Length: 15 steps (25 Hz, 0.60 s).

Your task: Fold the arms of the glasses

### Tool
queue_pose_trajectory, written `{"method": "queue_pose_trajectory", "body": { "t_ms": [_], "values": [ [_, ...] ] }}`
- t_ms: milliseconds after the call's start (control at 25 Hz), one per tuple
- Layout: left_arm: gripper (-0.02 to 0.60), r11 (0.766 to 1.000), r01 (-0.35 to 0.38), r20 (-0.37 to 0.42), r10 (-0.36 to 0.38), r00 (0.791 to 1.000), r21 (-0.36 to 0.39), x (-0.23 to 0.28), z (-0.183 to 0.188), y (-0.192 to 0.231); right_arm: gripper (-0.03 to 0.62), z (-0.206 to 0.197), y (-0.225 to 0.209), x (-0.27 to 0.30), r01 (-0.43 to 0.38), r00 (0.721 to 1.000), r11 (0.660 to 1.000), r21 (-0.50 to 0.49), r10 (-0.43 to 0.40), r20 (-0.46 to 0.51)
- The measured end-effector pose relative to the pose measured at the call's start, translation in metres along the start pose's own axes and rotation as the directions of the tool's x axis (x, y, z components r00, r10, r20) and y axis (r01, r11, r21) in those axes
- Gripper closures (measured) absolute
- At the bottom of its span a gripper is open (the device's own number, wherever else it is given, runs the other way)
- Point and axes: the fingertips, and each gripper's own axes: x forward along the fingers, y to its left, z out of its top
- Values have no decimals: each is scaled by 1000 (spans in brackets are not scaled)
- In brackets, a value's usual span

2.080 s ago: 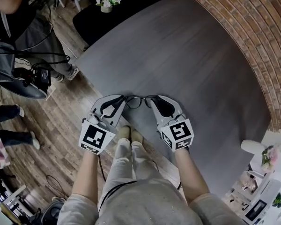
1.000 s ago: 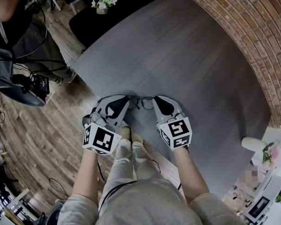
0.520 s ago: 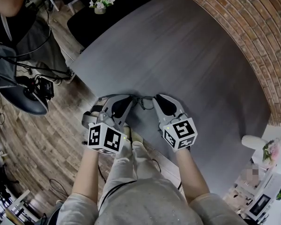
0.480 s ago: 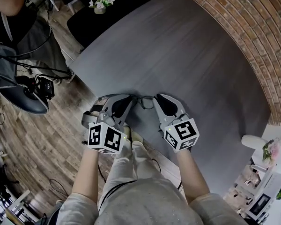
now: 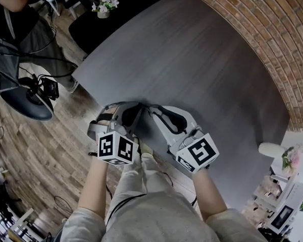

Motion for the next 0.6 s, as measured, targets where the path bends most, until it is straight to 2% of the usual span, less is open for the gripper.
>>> {"method": "queue_pose_trajectory", "body": {
  "t_ms": [120, 320, 600],
  "values": [
    [565, 1000, -1, 0, 1, 1000, -7, 1, 1, 0, 516, -10, 5, 3, -13, 999, 999, -50, 10, -53],
    [565, 999, 15, 25, -14, 1000, -44, 2, 2, -3, 569, -20, 1, 4, 9, 996, 995, -95, -18, -87],
    [560, 994, 51, 83, -43, 996, -94, 0, 1, -9, 568, -31, -9, 3, 43, 991, 990, -131, -58, -116]
  ]
}}
